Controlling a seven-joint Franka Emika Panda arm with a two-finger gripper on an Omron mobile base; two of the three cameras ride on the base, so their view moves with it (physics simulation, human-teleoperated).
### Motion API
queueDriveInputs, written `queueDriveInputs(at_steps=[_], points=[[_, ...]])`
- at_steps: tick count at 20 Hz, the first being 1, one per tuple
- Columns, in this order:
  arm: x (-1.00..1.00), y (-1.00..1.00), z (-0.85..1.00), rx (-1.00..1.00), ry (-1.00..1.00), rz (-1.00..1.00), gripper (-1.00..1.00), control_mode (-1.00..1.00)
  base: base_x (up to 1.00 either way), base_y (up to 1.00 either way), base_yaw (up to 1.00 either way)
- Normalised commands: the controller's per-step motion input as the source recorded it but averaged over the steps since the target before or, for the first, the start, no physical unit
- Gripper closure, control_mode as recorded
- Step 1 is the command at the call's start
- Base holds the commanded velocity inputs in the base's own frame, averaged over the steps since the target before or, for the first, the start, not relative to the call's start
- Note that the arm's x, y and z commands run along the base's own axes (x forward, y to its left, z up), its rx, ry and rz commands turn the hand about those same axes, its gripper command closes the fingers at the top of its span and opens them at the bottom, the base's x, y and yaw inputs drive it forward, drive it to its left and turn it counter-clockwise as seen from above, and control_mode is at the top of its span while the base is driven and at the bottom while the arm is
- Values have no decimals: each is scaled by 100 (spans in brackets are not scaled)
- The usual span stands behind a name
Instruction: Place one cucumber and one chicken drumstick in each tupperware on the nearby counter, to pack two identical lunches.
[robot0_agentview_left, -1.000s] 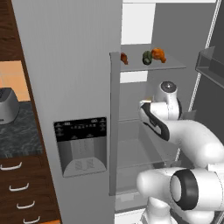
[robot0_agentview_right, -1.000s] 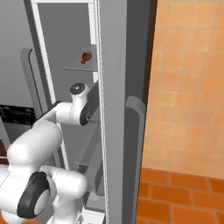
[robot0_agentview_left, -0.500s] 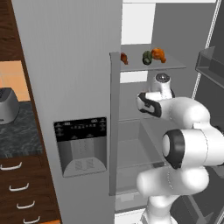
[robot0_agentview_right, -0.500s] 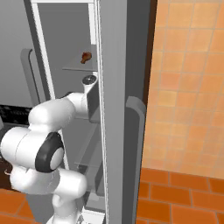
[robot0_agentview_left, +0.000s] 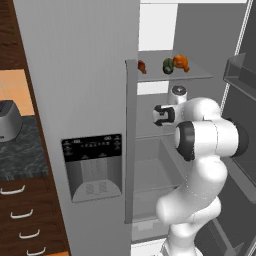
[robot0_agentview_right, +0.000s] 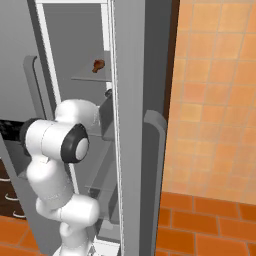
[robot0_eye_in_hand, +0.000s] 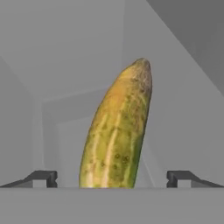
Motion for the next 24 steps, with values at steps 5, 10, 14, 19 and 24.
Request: queueDriveInputs(at_steps=[5, 10, 14, 19, 24], points=[[68, -9, -40, 0, 0, 0, -100, -100, 0, 0, 0], [25, 4, -57, -1, 3, 0, 100, -100, 0, 0, 0], [-32, 9, -5, 0, 0, 1, 100, -100, 0, 0, 0], [-100, 60, 27, -4, 1, 27, 100, -100, 0, 0, 0], [-100, 46, 44, -3, 0, 29, 100, -100, 0, 0, 0]])
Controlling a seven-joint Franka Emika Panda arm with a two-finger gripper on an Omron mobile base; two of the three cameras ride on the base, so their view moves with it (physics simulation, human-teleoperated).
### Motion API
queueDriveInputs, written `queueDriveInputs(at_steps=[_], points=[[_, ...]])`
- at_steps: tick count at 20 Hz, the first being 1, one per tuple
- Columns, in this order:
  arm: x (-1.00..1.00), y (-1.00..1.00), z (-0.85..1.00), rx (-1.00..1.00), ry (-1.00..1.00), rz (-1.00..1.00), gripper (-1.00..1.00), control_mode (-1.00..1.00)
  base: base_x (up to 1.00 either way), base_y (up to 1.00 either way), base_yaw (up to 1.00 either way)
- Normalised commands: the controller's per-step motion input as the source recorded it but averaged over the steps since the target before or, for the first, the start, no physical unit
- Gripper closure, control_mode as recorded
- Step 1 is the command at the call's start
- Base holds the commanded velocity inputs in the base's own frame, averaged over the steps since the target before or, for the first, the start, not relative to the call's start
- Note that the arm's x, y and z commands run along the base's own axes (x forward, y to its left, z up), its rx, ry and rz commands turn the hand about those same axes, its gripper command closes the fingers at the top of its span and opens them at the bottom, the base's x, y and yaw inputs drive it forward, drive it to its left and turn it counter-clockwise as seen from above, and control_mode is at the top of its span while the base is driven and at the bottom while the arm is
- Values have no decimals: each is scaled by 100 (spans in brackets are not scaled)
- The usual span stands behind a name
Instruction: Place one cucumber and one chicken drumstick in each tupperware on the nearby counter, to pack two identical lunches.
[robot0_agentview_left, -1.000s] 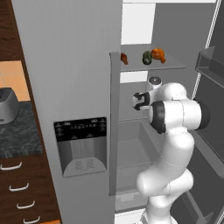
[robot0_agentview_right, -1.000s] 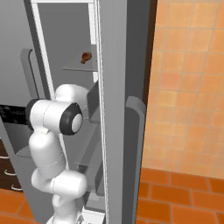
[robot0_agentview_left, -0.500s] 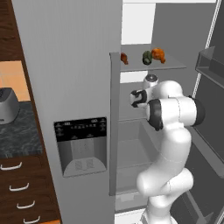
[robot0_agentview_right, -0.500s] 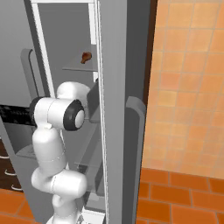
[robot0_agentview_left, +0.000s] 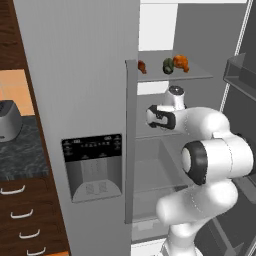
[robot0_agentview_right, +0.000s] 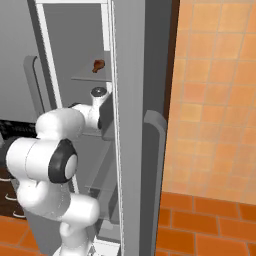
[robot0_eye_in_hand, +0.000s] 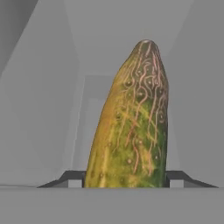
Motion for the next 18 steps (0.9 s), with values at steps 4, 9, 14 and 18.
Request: queueDriveInputs(at_steps=[4, 9, 14, 18], points=[[-100, 0, 71, 0, 0, 17, 100, -100, 0, 0, 0], [-100, 2, 66, 0, 5, 11, 100, -100, 0, 0, 0], [-100, 10, 6, -1, 6, 11, 100, -100, 0, 0, 0], [-50, 13, -11, -4, 0, 6, 100, 100, -50, 29, 7]])
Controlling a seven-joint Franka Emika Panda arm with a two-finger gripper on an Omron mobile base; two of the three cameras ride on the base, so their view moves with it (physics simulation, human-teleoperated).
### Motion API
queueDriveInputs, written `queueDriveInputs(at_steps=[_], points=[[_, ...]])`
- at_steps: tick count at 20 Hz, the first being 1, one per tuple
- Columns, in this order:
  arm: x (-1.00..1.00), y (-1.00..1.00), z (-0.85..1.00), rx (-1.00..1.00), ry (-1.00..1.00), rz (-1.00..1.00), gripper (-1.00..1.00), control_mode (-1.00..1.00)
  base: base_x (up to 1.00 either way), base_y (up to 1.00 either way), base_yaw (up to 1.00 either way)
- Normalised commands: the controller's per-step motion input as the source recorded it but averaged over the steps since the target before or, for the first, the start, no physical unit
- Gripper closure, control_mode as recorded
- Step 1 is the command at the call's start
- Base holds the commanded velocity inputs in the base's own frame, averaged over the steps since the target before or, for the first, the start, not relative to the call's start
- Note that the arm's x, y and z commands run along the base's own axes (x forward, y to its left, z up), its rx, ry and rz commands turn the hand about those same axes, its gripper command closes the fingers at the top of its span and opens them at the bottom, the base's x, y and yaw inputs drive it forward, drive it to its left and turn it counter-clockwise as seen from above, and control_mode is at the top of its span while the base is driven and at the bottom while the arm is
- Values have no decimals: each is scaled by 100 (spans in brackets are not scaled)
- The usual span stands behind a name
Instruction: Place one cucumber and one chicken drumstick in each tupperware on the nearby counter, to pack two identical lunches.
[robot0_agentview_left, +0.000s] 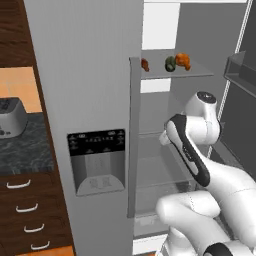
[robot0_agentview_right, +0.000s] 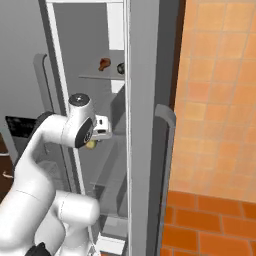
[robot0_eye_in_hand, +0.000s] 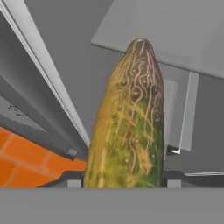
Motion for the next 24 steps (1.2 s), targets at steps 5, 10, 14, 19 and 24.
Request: queueDriveInputs(at_steps=[5, 10, 14, 19, 24], points=[[0, 0, 0, 0, 0, 0, 100, 100, -100, 91, 20], [0, 0, 0, 0, 0, 0, 100, 100, -12, 100, 27], [0, 0, 0, 0, 0, 0, 100, 100, 42, 100, 16], [0, 0, 0, 0, 0, 0, 100, 100, 96, 100, 1], [0, 0, 0, 0, 0, 0, 100, 100, 100, 100, 0]])
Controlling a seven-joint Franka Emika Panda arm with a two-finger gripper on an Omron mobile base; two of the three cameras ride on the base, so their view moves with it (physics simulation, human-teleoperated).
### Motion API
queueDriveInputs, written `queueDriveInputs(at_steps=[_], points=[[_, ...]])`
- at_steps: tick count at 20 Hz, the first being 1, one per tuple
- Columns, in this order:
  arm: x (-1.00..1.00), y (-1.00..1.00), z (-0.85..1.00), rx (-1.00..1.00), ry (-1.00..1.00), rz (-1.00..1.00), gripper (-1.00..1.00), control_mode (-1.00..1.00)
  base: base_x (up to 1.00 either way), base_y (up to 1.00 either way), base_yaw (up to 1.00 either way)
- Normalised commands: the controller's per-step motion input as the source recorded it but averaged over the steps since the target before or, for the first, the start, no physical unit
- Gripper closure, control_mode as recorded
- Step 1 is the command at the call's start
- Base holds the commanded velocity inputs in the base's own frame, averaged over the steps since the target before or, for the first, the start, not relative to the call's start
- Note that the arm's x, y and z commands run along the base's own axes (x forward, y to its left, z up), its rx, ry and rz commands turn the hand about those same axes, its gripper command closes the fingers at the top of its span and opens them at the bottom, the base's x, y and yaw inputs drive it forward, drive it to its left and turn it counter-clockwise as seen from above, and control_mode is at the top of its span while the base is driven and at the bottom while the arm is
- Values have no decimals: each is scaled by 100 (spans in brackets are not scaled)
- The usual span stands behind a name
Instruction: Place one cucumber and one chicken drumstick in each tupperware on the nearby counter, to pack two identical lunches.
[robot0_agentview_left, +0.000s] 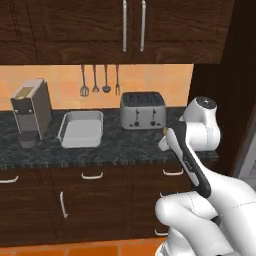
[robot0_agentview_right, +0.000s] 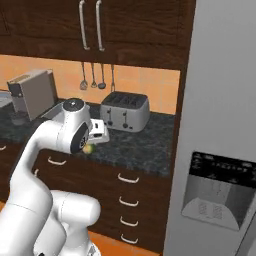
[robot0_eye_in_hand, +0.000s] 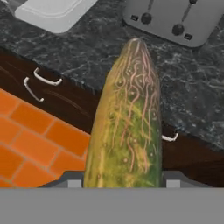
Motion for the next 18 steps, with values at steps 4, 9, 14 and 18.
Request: queueDriveInputs(at_steps=[4, 9, 14, 18], points=[[0, 0, 0, 0, 0, 0, 100, 100, 100, 100, 0], [0, 0, 0, 0, 0, 0, 100, 100, 100, 100, -2], [0, 0, 0, 0, 0, 0, 100, 100, 96, 100, -8], [20, 23, -13, -3, 3, -4, 100, -100, 60, 75, -13]])
